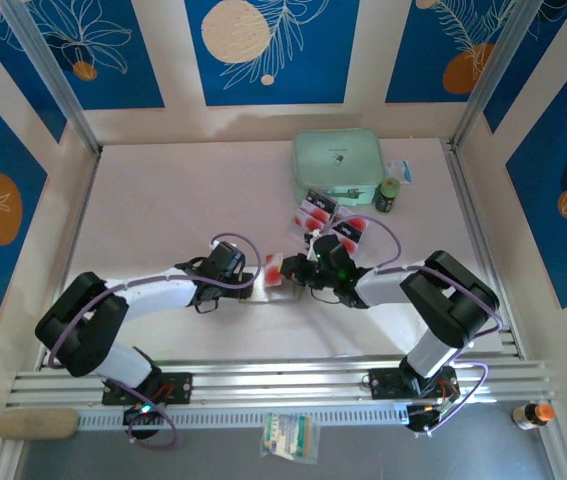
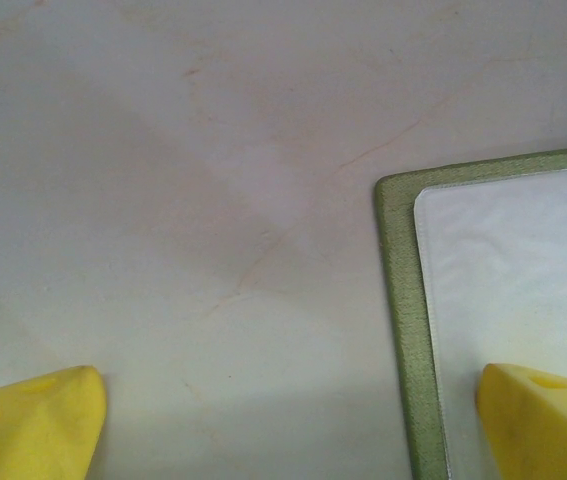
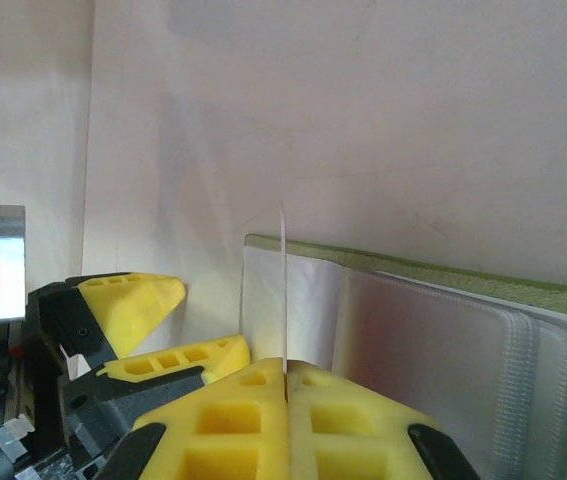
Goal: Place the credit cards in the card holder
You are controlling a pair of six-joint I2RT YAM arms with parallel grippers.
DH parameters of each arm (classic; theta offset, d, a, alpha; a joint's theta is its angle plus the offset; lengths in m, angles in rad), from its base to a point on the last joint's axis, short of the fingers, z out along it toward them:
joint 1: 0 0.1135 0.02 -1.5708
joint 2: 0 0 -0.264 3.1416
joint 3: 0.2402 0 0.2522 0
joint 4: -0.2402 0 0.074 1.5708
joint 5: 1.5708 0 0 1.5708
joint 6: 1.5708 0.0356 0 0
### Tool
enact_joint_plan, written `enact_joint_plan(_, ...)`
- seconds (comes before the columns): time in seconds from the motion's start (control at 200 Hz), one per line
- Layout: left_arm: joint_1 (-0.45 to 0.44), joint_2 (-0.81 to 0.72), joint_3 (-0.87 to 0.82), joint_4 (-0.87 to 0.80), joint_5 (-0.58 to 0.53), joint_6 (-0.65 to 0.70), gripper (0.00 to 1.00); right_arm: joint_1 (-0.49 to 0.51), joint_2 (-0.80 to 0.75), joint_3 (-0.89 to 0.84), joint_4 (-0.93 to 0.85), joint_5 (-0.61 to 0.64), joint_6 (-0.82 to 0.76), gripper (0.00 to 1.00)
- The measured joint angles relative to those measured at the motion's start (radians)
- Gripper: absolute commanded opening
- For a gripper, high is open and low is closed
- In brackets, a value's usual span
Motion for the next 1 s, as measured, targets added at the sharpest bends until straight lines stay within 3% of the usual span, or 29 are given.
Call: enact_joint_plan(1.0,-0.002,0.0,-0.001,0.0,-0.003,-0.01,0.94,0.011,0.05,-0.016,0.036,0.007,0.012,0.0)
